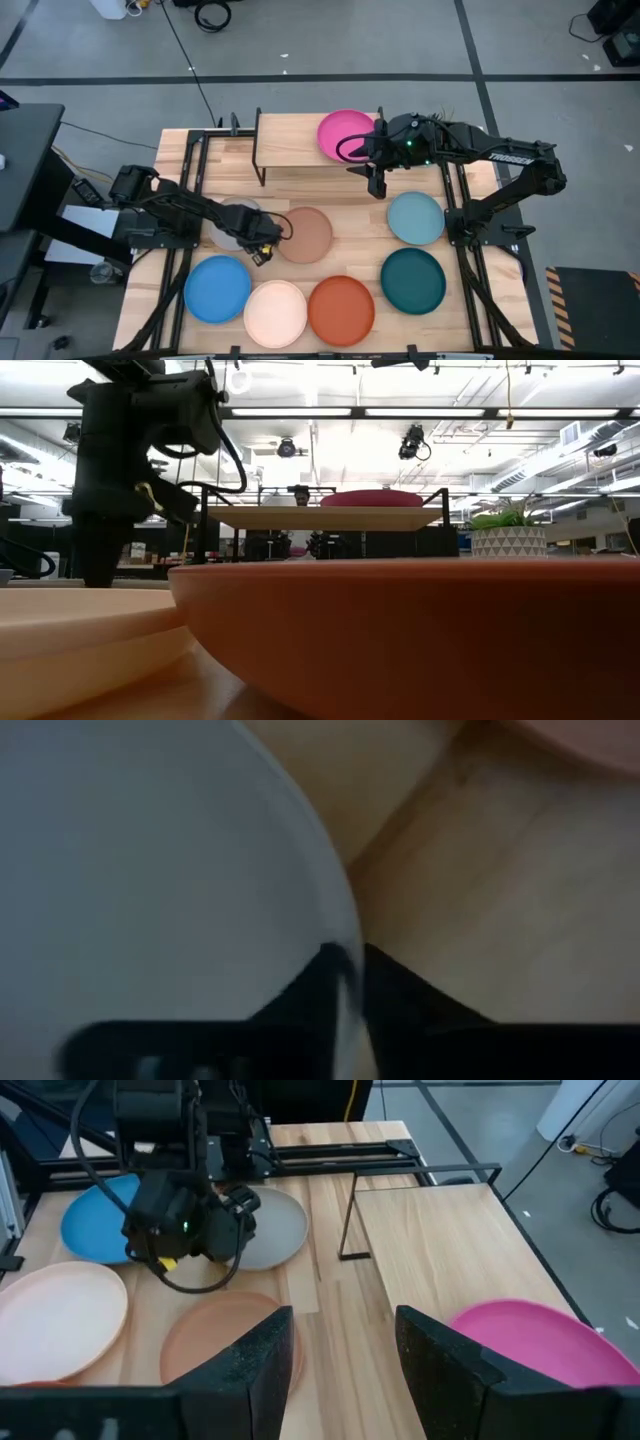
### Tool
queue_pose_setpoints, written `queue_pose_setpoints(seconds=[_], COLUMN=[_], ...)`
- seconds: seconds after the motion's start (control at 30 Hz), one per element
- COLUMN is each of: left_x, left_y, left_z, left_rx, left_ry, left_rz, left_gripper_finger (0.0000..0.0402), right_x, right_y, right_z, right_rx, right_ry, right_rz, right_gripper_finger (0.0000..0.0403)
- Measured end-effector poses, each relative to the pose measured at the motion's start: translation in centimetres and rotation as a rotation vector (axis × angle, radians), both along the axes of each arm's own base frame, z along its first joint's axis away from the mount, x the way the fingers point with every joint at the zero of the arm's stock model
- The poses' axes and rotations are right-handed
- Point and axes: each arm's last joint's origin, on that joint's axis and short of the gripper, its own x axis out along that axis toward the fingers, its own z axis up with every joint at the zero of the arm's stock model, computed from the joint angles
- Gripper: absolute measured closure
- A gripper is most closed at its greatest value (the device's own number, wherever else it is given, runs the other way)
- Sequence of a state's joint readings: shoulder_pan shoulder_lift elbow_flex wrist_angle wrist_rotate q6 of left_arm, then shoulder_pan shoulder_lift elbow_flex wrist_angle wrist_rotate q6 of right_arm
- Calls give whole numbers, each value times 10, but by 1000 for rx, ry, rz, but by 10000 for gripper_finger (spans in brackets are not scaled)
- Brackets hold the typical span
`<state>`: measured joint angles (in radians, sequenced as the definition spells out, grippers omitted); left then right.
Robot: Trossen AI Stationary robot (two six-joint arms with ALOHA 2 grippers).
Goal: Place and stack plates onto a shelf
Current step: Put the gray plate on the shelf
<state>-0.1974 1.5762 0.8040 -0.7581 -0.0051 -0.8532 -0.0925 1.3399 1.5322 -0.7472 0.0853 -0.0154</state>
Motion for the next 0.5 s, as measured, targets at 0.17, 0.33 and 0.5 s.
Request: queue_pose_setpoints(seconds=[0.17, 0.33, 0.5], left_x=[-3, -4, -11], left_y=[-3, 0, 22], left_z=[40, 123, 215], left_rx=[-140, -235, -139], left_ry=[-39, -284, -665], left_rz=[-28, -107, -166], left_gripper_finger=[385, 385, 385], right_x=[0, 0, 0], right_y=[0, -2, -4], right_z=[0, 1, 2], right_rx=[-26, -48, -53], right_ry=[2, -5, -19], right_rz=[-5, -37, -50], right_gripper_finger=[220, 220, 220])
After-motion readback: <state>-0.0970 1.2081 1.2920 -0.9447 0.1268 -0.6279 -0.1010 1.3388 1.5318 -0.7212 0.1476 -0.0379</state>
